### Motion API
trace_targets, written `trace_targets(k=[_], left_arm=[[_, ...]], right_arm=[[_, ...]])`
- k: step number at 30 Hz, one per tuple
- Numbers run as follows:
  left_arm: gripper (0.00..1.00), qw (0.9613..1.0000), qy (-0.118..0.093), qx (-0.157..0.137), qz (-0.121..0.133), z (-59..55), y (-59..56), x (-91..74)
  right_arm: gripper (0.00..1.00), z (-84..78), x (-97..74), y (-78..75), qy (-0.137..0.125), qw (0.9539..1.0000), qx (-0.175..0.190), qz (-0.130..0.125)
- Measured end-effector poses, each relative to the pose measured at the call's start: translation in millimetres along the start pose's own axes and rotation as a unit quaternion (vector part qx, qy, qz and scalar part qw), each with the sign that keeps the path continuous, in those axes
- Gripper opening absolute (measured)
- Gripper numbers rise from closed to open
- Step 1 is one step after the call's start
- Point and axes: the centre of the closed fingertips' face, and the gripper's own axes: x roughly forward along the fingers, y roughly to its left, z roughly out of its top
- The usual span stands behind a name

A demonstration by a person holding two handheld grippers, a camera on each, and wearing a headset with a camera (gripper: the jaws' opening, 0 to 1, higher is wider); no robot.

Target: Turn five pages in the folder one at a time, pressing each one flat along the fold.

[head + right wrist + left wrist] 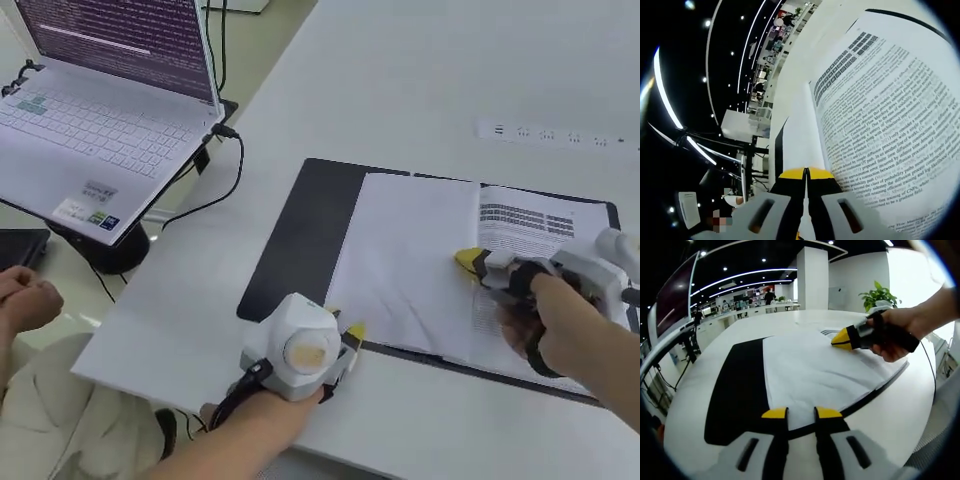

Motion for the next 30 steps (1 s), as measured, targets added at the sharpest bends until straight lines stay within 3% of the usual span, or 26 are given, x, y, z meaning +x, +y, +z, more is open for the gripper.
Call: trace_targets(k=[8, 15, 30], left_arm=[[0.18, 1.0, -0.001, 0.0, 0.0, -0.4, 1.1, 0.9], [0.18, 1.0, 0.0, -0.001, 0.0, -1.0, 2.1, 1.7], [0.16, 1.0, -0.001, -0.003, 0.003, -0.7, 3.5, 1.3]], right_arm=[[0.0, 14.8, 13.6, 6.9, -0.016, 0.9994, 0.027, 0.015], [0.0, 41.7, 26.3, 5.5, -0.048, 0.9964, 0.067, 0.019], [0.0, 74.8, 49.0, 5.7, -0.074, 0.9925, 0.093, 0.029]])
